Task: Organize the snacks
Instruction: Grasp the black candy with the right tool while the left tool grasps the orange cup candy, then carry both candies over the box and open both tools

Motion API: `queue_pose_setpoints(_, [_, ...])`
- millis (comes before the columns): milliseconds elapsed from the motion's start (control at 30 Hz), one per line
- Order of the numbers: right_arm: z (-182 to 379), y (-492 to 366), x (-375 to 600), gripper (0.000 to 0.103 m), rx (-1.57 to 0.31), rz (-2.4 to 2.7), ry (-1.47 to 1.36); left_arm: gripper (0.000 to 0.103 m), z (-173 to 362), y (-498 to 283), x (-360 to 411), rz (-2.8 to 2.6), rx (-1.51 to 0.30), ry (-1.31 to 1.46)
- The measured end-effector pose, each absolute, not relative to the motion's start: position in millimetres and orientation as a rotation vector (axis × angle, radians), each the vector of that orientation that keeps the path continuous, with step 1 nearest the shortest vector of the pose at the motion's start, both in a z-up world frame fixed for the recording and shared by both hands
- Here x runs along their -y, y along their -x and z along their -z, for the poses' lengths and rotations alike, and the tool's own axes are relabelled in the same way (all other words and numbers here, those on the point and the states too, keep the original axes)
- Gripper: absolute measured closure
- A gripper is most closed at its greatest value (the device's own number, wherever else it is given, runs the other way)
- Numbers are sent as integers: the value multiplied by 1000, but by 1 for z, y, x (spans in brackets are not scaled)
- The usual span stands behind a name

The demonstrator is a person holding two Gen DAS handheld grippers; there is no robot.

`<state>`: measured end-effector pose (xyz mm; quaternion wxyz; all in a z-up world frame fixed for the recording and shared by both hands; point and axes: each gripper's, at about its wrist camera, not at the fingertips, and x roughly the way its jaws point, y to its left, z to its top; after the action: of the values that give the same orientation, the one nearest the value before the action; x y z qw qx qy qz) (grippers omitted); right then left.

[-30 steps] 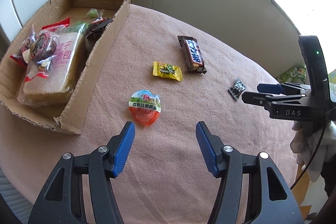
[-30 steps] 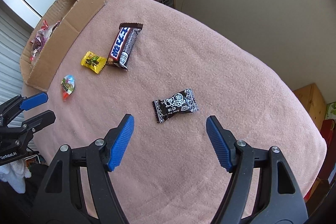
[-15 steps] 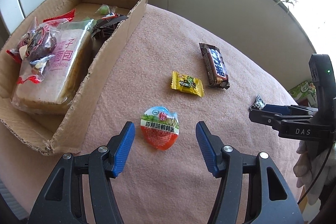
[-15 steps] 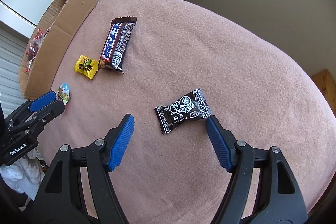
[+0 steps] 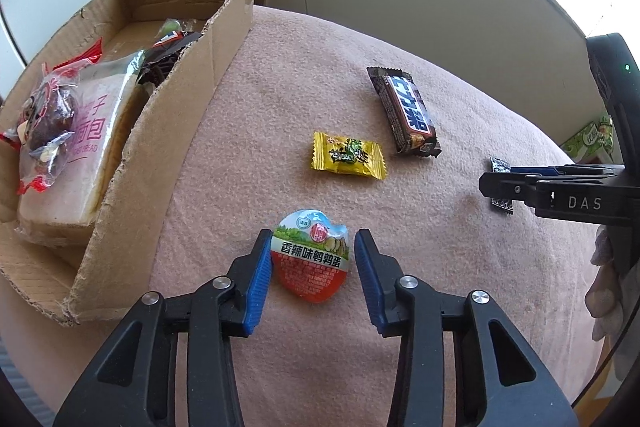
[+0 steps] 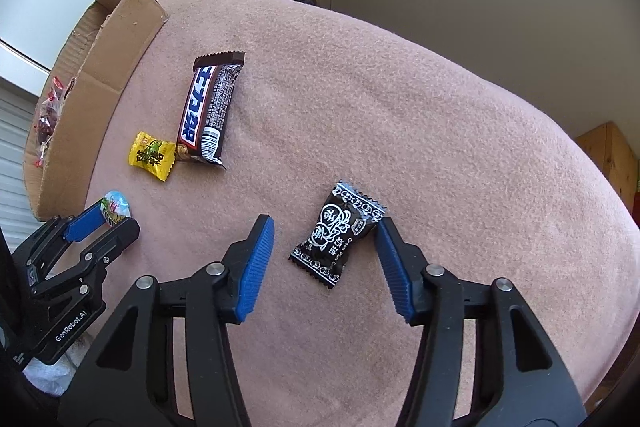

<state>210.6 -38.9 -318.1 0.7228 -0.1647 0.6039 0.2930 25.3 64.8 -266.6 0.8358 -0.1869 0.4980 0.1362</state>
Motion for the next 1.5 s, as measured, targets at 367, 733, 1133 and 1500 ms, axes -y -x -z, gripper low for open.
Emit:
queue_pose_setpoints(367, [321, -193, 19, 77, -1268, -638, 523, 67, 267, -21, -58, -266, -1038, 332])
queue_pose_setpoints(733, [313, -190, 39, 79, -1259, -652, 465, 68, 259, -13, -60, -245, -1016, 368])
queue_pose_setpoints(1133, [276, -177, 39, 79, -1232, -651, 435, 68, 223, -1, -70, -194, -985, 386])
queue_pose_setpoints(1500, [229, -169, -10, 79, -1178, -698, 420, 68, 191, 13, -106, -204, -964, 383])
